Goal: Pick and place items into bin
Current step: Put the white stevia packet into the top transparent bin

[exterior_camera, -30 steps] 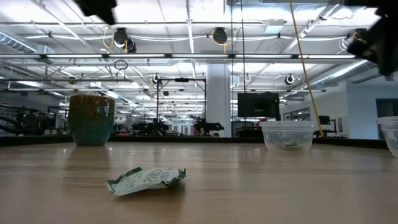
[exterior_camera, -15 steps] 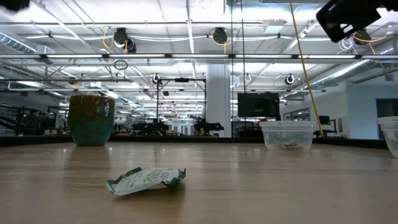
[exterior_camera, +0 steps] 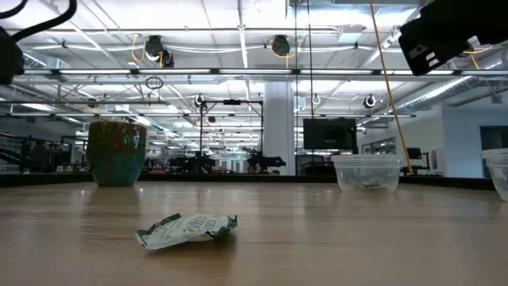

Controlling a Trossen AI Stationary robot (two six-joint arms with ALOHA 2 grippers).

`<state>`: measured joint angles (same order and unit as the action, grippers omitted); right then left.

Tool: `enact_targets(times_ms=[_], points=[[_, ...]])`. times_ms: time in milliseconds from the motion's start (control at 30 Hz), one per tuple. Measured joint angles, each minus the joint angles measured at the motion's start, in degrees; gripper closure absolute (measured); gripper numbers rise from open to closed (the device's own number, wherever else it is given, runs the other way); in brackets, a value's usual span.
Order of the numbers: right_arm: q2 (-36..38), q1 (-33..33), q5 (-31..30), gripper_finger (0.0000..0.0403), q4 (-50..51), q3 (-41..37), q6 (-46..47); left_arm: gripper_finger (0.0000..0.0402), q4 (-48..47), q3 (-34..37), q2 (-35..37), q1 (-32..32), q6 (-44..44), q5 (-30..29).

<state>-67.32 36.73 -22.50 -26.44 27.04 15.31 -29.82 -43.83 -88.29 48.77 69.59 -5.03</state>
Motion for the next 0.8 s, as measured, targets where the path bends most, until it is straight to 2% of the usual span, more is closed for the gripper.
enact_targets(times_ms=[200,367,600,800], points=[[0.01,-0.02,-0.05,0.0271,-1.45,-0.22,-4.04,0.0250,3.04,0.08,0.00,0.06,-1.74,0.47],[0.01,-0.04,-0.07,0.0259,-2.65,-0.22,-7.39,0.0226,3.64,0.08,-0.53,0.07,-2.00,0.33],[0.01,-0.04,-0.03,0.0262,-2.03,-0.22,-5.72,0.0241,6.65,-0.24,-5.11,0.51,-4.81,1.98],[0.01,-0.04,-0.01,0.0262,-2.03,-0.22,-6.14,0.0279,1.21,-0.46,-5.77,0.55,-5.71,2.20]])
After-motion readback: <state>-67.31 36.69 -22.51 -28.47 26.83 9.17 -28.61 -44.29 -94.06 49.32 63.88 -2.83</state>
